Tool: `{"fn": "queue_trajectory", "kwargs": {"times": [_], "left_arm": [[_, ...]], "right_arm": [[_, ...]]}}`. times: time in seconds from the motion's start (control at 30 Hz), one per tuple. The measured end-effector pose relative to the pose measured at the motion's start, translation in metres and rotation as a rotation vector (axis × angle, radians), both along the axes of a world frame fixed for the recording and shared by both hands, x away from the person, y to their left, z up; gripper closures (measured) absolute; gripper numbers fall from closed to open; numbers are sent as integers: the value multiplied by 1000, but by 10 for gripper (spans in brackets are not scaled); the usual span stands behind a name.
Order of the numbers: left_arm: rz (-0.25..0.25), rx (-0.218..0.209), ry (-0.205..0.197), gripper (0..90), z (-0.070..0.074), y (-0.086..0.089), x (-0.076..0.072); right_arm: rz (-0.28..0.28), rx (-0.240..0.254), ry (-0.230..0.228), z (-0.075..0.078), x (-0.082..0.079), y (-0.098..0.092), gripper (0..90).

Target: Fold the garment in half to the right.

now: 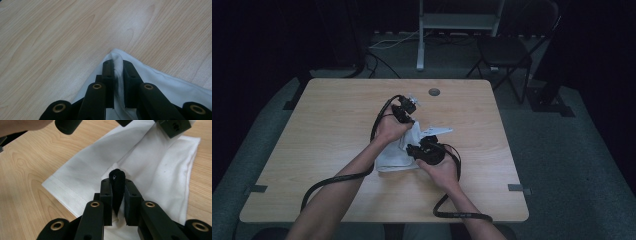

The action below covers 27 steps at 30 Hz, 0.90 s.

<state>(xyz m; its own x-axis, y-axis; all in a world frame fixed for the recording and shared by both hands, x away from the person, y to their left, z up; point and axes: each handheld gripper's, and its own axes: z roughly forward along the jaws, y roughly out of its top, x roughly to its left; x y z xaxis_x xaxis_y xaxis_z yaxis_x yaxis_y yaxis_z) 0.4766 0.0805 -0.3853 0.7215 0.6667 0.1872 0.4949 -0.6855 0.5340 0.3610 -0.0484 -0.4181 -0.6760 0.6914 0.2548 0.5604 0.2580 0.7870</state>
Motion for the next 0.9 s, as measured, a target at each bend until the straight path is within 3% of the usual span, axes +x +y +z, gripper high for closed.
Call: {"fn": "queue_trajectory", "kwargs": {"times": [0.33, 0.9], "left_arm": [[-15, 8, -8, 788, 0, -4, 0], [-49, -8, -33, 728, 7, -15, -2]], "right_arm": [[-23, -19, 17, -1, -1, -2, 791], [-112, -49, -19, 6, -8, -16, 714]]}}
